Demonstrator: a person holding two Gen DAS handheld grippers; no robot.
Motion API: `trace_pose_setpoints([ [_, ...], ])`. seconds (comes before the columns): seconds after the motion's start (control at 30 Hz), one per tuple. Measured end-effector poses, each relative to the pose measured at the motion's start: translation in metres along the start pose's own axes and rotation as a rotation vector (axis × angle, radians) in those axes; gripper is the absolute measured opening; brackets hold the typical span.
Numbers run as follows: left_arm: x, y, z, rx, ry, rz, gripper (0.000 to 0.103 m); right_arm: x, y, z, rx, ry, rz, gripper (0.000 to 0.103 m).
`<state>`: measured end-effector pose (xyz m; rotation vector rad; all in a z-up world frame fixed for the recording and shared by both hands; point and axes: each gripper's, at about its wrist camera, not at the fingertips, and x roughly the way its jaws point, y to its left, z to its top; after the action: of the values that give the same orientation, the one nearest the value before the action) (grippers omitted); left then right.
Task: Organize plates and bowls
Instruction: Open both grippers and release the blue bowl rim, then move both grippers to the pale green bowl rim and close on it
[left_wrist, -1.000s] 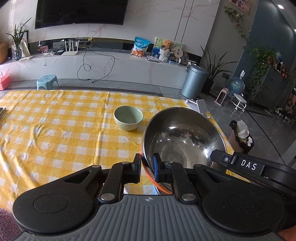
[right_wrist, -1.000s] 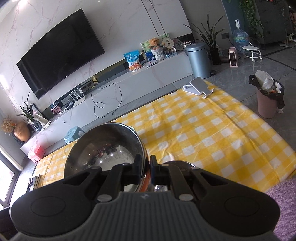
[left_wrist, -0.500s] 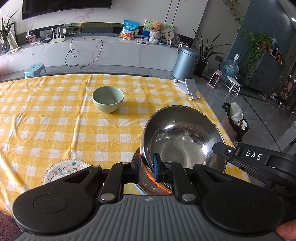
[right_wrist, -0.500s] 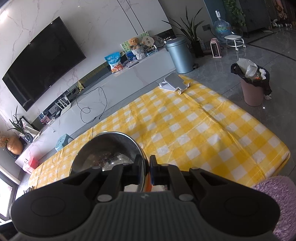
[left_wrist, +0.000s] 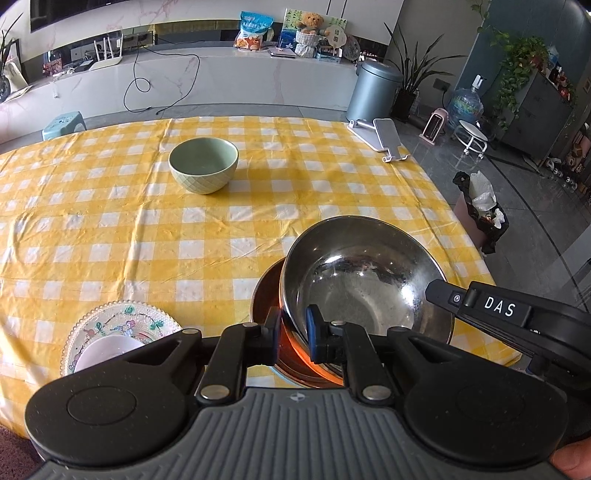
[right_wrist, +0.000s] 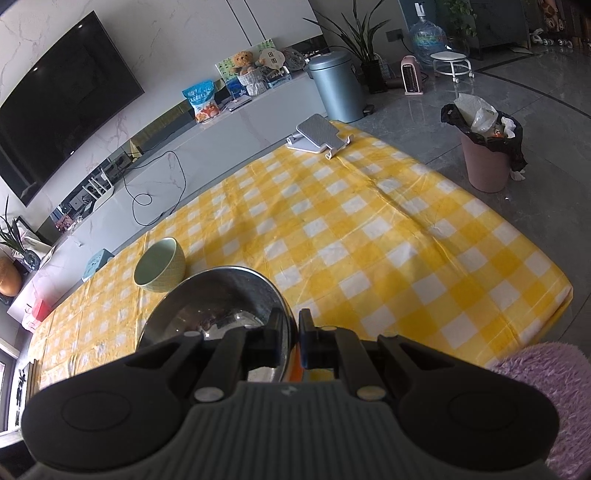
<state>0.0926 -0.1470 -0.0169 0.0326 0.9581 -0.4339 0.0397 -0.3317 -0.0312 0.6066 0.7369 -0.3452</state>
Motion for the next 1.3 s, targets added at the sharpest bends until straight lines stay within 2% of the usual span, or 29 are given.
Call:
trace_pose_setpoints([
  [0.6, 0.020, 0.003, -0.001, -0.001, 0.030, 0.082, 0.015, 0.027, -0.002, -0.008, -0.007, 0.064, 0.026, 0.006],
  [0.87, 0.020, 0.004, 0.000, -0.008, 0.031, 0.070, 0.021, 0.027, 0.001, -0.009, -0.020, 0.061, 0.015, 0.011],
  [0.93, 0.019, 0.003, 0.000, -0.006, 0.030, 0.068, 0.024, 0.025, 0.000, -0.008, -0.015, 0.054, 0.019, 0.019],
  [1.0, 0.017, 0.004, 0.000, -0.012, 0.026, 0.054, 0.032, 0.022, -0.001, -0.008, -0.010, 0.045, 0.020, 0.033],
  [1.07, 0.012, 0.005, 0.001, -0.019, 0.015, 0.036, 0.044, 0.019, -0.001, -0.007, -0.006, 0.040, 0.019, 0.039],
  [1.17, 0.004, 0.004, 0.003, -0.014, -0.007, 0.024, 0.054, 0.013, -0.001, -0.005, 0.007, 0.028, 0.025, 0.057],
  [1.3, -0.007, 0.008, 0.007, -0.010, -0.024, -0.005, 0.065, 0.002, 0.005, -0.003, -0.012, -0.007, 0.012, 0.068],
])
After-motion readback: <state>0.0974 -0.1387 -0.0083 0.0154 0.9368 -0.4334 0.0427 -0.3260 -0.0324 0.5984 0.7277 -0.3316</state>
